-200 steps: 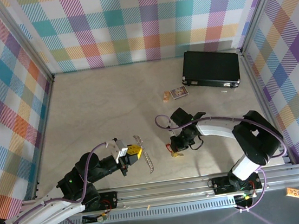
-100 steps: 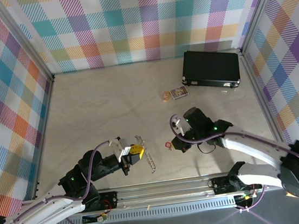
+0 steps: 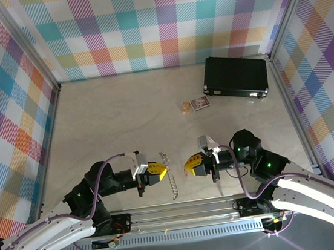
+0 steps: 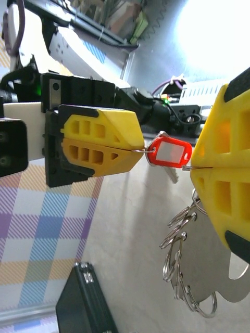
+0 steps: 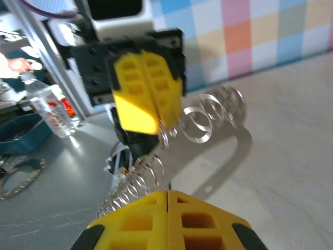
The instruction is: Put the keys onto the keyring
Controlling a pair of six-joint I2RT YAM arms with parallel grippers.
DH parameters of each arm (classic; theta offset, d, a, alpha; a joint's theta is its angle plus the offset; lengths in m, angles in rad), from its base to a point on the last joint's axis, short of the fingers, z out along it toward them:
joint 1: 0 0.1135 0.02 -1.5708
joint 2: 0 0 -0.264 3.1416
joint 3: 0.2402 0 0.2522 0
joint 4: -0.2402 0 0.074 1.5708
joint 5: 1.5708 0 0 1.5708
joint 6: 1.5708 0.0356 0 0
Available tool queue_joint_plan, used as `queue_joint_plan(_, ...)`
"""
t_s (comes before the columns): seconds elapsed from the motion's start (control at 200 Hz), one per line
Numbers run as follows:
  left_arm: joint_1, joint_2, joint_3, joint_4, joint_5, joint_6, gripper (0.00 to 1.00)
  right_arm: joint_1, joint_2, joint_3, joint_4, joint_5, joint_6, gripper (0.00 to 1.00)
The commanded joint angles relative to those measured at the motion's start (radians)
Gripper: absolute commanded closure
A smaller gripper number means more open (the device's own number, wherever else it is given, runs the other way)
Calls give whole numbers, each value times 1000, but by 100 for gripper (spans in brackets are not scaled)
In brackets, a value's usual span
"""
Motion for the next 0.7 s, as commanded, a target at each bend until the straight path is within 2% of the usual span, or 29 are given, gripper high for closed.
queue_joint_plan(0.0, -6, 12, 53, 62, 105, 1, 100, 27, 6, 17, 175, -102, -8, 100)
queue_joint_plan(0.355, -7, 37, 56, 107, 150, -12, 100, 143, 31, 45, 160, 49, -68, 100)
queue_joint_plan(0.695, -6, 44, 63, 118, 156, -6, 100, 177, 23, 28, 192, 193, -55, 100)
